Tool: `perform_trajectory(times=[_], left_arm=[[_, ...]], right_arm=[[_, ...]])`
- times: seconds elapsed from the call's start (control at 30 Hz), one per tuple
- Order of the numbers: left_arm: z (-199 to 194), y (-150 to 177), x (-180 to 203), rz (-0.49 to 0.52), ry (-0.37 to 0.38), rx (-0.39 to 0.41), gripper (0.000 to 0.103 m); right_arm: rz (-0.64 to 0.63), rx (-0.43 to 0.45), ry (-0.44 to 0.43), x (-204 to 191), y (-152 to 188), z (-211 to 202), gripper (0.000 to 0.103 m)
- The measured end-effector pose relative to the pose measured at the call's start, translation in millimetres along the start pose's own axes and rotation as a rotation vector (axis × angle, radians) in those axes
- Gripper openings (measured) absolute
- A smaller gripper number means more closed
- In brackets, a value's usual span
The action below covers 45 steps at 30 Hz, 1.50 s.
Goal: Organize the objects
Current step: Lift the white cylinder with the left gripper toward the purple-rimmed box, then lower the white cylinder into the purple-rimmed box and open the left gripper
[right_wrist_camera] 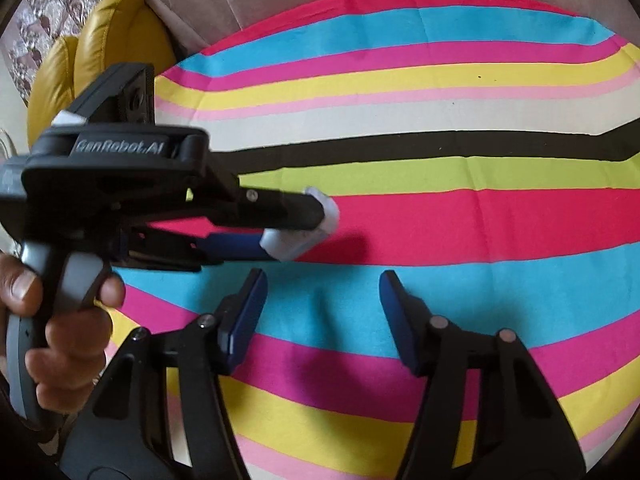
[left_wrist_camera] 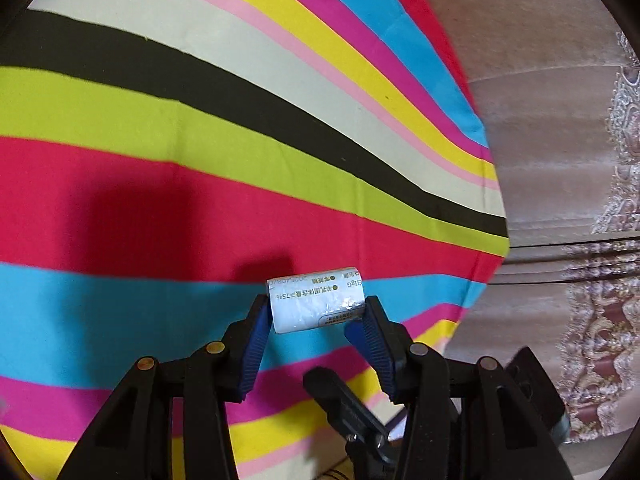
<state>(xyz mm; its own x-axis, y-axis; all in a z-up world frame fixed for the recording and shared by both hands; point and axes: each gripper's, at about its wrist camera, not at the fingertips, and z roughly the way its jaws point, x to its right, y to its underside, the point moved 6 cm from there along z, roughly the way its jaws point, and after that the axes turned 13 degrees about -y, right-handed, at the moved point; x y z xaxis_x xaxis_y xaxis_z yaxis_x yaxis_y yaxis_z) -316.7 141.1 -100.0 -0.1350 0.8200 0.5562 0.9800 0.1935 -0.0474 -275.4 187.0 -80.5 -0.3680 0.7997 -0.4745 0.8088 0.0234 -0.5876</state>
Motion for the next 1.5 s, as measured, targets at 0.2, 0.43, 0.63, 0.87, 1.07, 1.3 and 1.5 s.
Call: perform_trajectory(times=[0.2,0.43,0.63,0.87,1.07,1.3,1.5], left_arm=[[-17.4,7.1,9.2,0.005,0.083,-0.024,0.048],[-30.0,32.8,17.8,0.027,0.126,-0.044,0.048],[-28.7,62.5,33.3,0.063,0.151,-0.077,0.048],[-20.0,107.4,69.9,0.145,0.172,-0.126,0.048],[-1.1,158.8,111.5,0.248,0.156,-0.174,0.047],[30.0,231.3,156.6,0.372,0.135,-0.264,0.047],[61.1,289.4,193.6,0.460,0.107,-0.331,0.047]], right_arm=[[0.040,0.043,-0.075,0.7,-0.3,-12.8,0.052],[0.030,0.094,-0.108,-6.6,2.3,-36.9,0.038],[0.024,0.104,-0.080,-7.5,20.0,-66.5,0.036],[0.022,0.131,0.011,2.2,50.7,-122.3,0.032],[0.069,0.164,0.071,18.7,84.2,-173.1,0.031],[0.134,0.188,0.160,45.8,141.3,-239.9,0.031],[0.212,0.189,0.235,68.8,181.3,-284.5,0.031]])
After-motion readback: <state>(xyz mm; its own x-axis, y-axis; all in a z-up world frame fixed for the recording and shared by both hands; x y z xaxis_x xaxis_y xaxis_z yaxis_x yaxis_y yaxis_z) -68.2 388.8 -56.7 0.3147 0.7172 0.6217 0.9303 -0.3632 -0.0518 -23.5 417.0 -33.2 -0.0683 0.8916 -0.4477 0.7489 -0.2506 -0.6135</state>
